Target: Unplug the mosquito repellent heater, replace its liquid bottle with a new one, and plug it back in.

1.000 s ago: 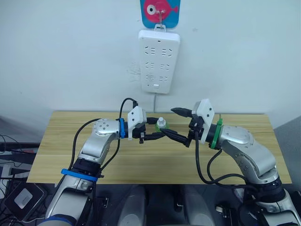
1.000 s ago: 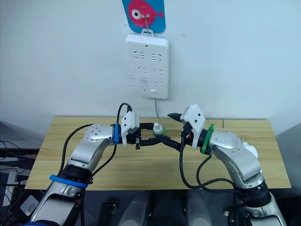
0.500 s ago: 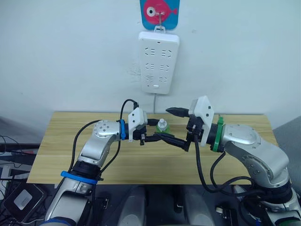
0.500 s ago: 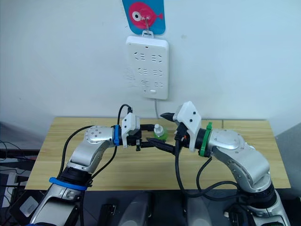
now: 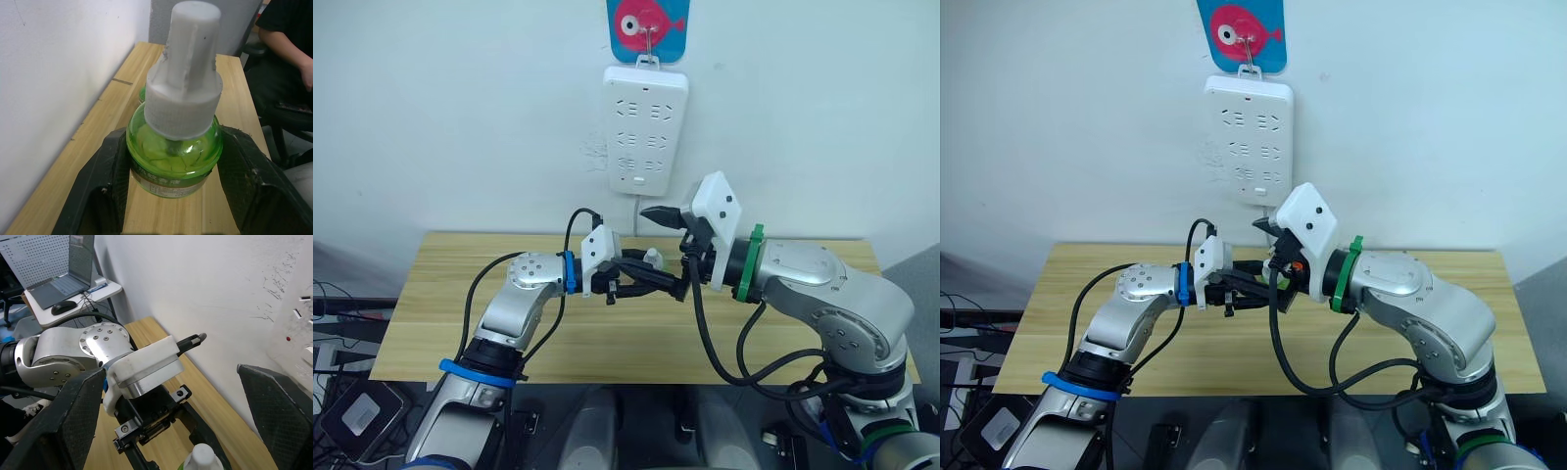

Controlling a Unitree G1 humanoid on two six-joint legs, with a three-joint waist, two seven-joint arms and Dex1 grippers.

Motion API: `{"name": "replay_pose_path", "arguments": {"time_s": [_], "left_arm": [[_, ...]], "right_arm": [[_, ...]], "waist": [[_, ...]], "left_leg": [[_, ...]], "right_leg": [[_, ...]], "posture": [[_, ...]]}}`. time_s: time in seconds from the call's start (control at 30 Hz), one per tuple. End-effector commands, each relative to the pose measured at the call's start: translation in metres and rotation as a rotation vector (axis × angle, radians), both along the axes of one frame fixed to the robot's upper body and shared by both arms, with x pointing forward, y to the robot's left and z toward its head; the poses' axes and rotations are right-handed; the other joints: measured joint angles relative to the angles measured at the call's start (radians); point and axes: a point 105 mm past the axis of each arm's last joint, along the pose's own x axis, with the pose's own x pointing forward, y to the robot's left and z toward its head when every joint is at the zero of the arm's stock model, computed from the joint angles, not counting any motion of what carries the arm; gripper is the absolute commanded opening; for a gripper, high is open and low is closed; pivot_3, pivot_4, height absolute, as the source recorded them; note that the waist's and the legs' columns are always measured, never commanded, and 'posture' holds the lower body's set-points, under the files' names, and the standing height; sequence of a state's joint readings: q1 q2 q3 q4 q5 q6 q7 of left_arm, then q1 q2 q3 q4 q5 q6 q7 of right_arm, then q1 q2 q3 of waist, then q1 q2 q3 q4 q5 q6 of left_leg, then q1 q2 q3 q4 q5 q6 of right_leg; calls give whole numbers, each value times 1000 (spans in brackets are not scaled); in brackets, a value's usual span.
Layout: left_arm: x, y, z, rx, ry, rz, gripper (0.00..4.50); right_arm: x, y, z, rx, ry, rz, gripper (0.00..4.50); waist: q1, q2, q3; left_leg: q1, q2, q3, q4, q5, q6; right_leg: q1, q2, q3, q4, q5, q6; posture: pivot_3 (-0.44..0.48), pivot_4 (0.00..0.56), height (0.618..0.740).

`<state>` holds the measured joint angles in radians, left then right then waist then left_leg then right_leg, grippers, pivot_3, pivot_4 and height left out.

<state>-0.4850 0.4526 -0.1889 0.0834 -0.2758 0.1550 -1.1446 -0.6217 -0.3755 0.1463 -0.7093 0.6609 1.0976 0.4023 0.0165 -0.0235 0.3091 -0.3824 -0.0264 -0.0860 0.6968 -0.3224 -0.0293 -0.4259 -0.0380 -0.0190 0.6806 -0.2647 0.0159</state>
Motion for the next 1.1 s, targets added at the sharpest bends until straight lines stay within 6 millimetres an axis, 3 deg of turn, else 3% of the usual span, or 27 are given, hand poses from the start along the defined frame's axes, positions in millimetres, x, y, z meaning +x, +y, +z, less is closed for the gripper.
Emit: {"name": "replay_pose_path", "arguments": {"time_s": [0.03,0.5,0.8,0.97,1.1], "left_arm": [[-3,-3,12,-41,-32,-14,2234],[0,0,12,-38,-34,-2,2234],[5,4,12,-47,-50,18,2234],[5,1,15,-64,-65,0,2234],[2,-5,19,-69,-76,-29,2234]], "right_arm": [[-8,4,11,20,-48,26,4500],[-4,5,14,13,-47,22,4500],[-11,-12,22,-22,-94,99,4500],[-17,-13,13,-58,-89,151,4500],[-9,-7,3,-58,-84,154,4500]], "waist": [[0,0,0],[-10,0,0],[-10,0,0],[-13,0,0],[-15,0,0]], "left_leg": [[0,0,0,0,0,0],[0,0,0,0,0,0],[0,0,0,0,0,0],[0,0,0,0,0,0],[0,0,0,0,0,0]], "right_leg": [[0,0,0,0,0,0],[0,0,0,1,0,0],[0,0,0,1,0,0],[0,0,0,1,0,0],[0,0,0,1,0,0]], "posture": [[80,245,740],[80,250,740],[75,254,740],[74,255,740],[78,258,740]]}}
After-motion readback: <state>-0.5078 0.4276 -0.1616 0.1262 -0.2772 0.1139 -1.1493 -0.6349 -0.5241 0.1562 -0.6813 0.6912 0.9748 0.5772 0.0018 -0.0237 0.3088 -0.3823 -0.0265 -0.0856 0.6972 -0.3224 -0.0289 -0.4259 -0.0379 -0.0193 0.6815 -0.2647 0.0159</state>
